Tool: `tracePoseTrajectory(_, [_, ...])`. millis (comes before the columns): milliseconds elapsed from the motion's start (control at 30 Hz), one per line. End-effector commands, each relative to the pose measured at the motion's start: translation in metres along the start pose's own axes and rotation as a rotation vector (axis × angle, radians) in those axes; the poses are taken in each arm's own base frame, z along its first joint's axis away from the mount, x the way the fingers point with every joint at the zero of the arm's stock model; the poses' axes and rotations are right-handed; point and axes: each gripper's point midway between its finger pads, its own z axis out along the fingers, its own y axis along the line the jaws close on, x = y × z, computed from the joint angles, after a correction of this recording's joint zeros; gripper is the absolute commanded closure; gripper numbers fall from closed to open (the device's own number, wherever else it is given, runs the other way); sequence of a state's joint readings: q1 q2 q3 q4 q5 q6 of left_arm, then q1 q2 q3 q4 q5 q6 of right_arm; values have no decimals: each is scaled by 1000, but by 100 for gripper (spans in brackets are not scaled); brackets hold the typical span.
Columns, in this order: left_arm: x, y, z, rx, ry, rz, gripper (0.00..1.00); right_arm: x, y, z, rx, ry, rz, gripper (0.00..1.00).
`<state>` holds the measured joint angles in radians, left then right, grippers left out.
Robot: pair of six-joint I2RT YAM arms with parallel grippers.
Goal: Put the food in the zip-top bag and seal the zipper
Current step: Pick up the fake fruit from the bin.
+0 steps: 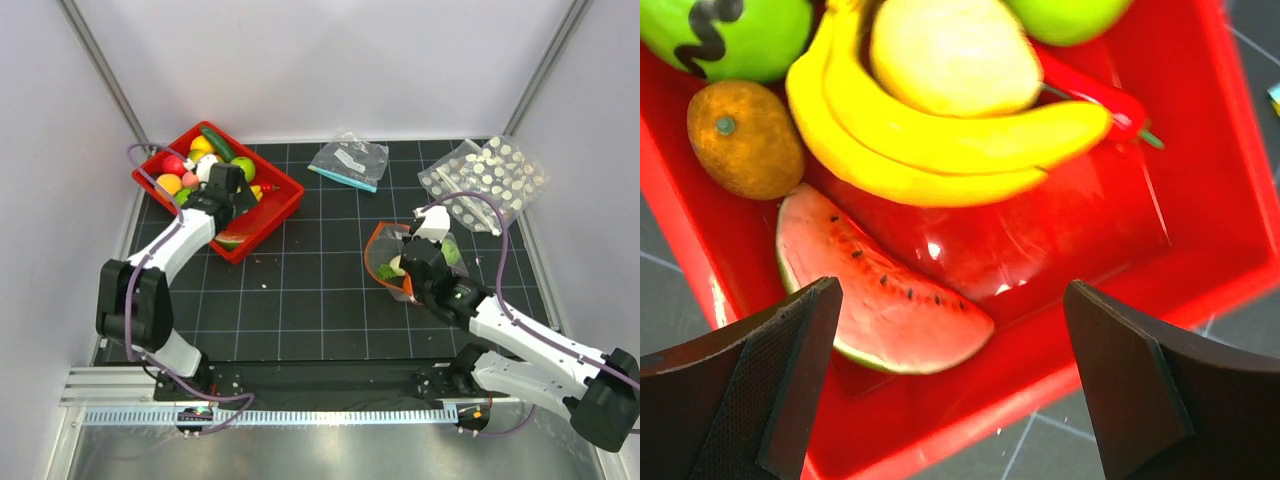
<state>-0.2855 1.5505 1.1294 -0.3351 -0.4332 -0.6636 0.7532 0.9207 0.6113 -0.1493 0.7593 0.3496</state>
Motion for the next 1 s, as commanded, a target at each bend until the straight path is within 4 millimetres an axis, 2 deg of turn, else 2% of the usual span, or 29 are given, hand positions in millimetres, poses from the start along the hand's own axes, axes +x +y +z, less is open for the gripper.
tracePoseTrajectory(0, [-16, 3, 14, 32, 55, -170, 4, -13, 1, -3, -9, -48, 56, 99])
tracePoseTrajectory(100, [-16, 7, 26, 47, 100, -271, 6, -13, 0, -4, -10, -49, 59, 99])
tracePoseTrajectory(167, [-22, 20, 32, 18, 89, -315, 8, -12, 0, -4, -9, -47, 58, 99])
tracePoseTrajectory(367, [-46, 38, 34, -57, 15, -295, 14, -11, 1, -3, -11, -45, 59, 99])
tracePoseTrajectory(433, [-51, 48, 35, -111, 5, -246, 15, -11, 1, -4, -16, -45, 62, 99])
tracePoseTrajectory(467, [-62, 47, 34, -108, -9, -239, 15, -10, 1, -3, -16, -43, 60, 99])
tracePoseTrajectory(533, [-61, 50, 37, -114, 23, -173, 14, -10, 2, -3, -18, -45, 64, 99])
tracePoseTrajectory(567, [-69, 46, 36, -97, 20, -154, 13, -10, 2, -3, -17, -44, 63, 99])
tracePoseTrajectory(633, [-66, 39, 38, -51, 57, -71, 13, -11, 2, -3, -20, -45, 65, 99])
tracePoseTrajectory(667, [-73, 37, 36, -47, 53, -53, 13, -11, 2, -3, -20, -45, 68, 99])
tracePoseTrajectory(733, [-71, 33, 35, -4, 68, 29, 17, -10, 2, -3, -20, -45, 68, 99])
tracePoseTrajectory(800, [-70, 39, 37, -36, 58, 62, 19, -10, 3, -4, -25, -47, 71, 99])
tracePoseTrajectory(967, [-66, 57, 47, -99, 38, 167, 17, -10, 7, -3, -42, -42, 74, 99])
